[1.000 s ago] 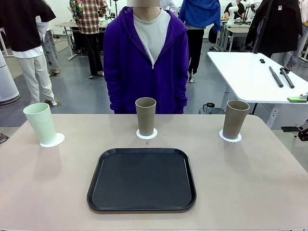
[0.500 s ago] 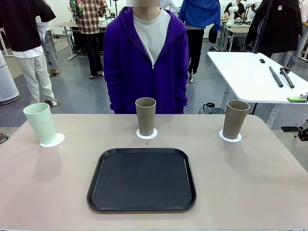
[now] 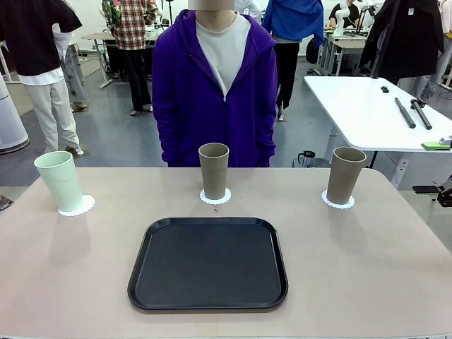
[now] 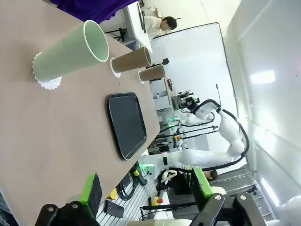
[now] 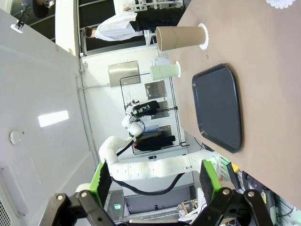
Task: Place coasters on the table and set cups on them.
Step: Take one Reusable plastic cup from the Flat Tray and place it on a coaster set by the human.
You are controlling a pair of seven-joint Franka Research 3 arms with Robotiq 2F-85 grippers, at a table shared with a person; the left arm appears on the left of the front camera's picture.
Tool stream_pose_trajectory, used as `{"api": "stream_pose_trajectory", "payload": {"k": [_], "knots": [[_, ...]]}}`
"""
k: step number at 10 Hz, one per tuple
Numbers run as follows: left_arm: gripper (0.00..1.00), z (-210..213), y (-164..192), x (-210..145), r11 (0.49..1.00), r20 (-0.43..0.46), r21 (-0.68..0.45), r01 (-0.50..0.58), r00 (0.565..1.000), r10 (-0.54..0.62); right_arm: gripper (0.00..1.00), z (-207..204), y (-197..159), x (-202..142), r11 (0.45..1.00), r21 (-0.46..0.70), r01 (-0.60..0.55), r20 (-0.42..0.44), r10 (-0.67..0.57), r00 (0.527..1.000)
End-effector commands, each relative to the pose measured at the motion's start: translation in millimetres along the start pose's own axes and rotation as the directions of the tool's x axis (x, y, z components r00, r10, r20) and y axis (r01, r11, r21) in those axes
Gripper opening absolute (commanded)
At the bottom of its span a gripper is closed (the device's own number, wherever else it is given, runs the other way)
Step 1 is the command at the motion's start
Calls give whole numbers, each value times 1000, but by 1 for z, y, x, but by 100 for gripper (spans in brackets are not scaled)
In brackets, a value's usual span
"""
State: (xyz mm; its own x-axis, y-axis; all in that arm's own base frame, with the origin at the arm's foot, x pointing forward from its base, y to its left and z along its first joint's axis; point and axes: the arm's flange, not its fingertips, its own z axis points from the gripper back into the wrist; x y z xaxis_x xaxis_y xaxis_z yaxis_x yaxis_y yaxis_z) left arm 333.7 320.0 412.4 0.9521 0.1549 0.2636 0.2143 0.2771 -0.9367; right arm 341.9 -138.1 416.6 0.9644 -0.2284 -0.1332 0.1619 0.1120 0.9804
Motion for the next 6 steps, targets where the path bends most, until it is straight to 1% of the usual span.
{"api": "stream_pose_trajectory", "payload": {"k": [1, 2, 3, 6], "knots": [[100, 9, 11, 9, 999, -27, -22, 44, 999, -44, 100, 1, 1, 1, 1000, 6, -3, -5, 3, 1000], [100, 5, 15, 9, 999, -57, -31, 40, 998, -42, 100, 1, 1, 1, 1000, 6, -3, -5, 3, 1000], [100, 3, 16, 8, 999, -114, -39, 28, 993, -32, 100, 1, 1, 1, 1000, 6, -3, -5, 3, 1000], [100, 6, 16, 0, 999, -138, -25, 24, 990, -27, 100, 1, 1, 1, 1000, 6, -3, -5, 3, 1000]]}}
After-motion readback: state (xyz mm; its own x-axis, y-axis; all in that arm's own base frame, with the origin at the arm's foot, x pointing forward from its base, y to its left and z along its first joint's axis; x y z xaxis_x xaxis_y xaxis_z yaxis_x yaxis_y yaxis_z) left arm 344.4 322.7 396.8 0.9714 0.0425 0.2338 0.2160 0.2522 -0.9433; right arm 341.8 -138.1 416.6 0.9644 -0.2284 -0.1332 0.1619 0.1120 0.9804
